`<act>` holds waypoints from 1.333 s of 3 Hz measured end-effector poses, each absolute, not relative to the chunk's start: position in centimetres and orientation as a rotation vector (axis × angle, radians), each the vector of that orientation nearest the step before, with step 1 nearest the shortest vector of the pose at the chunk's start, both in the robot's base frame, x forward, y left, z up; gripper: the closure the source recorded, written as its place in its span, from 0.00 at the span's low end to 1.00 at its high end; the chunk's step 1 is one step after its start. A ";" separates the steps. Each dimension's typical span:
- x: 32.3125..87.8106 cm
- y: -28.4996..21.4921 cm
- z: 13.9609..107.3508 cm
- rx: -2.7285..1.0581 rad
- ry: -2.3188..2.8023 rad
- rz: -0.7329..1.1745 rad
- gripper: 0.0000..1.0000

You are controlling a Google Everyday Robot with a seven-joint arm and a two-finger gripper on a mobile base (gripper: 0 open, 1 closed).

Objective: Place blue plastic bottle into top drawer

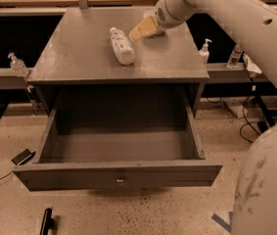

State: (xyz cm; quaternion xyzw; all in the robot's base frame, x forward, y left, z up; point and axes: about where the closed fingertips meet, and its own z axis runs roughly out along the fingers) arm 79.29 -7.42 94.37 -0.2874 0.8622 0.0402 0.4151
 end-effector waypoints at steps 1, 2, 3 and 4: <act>79.8 -4.8 95.1 -0.725 2.155 0.196 0.00; 80.8 -2.5 94.1 -0.704 2.174 0.187 0.00; 81.4 -0.3 91.0 -0.677 2.232 0.129 0.00; 81.1 2.4 87.9 -0.694 2.279 0.109 0.00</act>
Offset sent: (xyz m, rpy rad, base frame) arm 0.0311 0.0707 -0.0365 0.0104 0.0592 -0.0822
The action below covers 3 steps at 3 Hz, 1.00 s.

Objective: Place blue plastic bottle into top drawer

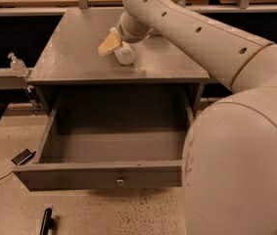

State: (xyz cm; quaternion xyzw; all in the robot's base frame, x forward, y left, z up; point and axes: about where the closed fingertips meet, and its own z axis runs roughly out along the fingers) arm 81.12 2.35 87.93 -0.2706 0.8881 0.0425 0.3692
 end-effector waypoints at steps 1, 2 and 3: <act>80.7 4.2 85.9 -0.717 2.308 0.117 0.00; 80.8 5.0 85.2 -0.701 2.313 0.132 0.13; 81.0 4.2 85.8 -0.645 2.285 0.154 0.35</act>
Offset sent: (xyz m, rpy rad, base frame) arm -0.0003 0.0300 -0.0266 0.0364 0.0253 -0.0160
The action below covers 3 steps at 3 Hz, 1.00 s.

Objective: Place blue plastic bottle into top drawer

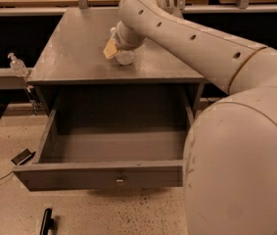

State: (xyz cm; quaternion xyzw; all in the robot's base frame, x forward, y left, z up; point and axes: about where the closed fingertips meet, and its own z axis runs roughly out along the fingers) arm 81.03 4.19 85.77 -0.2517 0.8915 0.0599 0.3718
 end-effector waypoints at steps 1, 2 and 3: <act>81.2 3.1 86.4 -0.595 2.259 0.181 0.59; 81.0 2.3 86.8 -0.583 2.246 0.197 0.82; 80.3 1.5 87.2 -0.596 2.234 0.219 1.00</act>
Offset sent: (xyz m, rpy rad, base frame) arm -0.0042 -0.0337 0.0203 0.0794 -0.0524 -0.0301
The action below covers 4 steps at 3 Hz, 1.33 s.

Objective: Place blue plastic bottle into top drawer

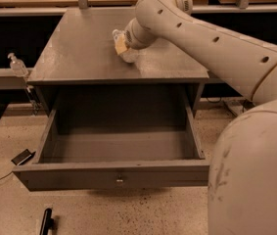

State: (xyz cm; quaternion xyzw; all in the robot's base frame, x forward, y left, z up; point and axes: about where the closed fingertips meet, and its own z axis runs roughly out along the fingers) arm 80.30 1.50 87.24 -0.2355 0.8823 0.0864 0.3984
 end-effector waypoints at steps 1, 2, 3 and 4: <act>79.6 0.6 87.6 -0.624 2.197 0.285 1.00; 76.3 -2.6 89.1 -0.650 2.146 0.562 1.00; 75.0 -2.7 89.8 -0.667 2.126 0.605 1.00; 75.3 -2.6 89.6 -0.664 2.129 0.595 1.00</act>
Offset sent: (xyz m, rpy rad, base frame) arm -0.1486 -0.1359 0.0456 0.3349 0.0246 0.6033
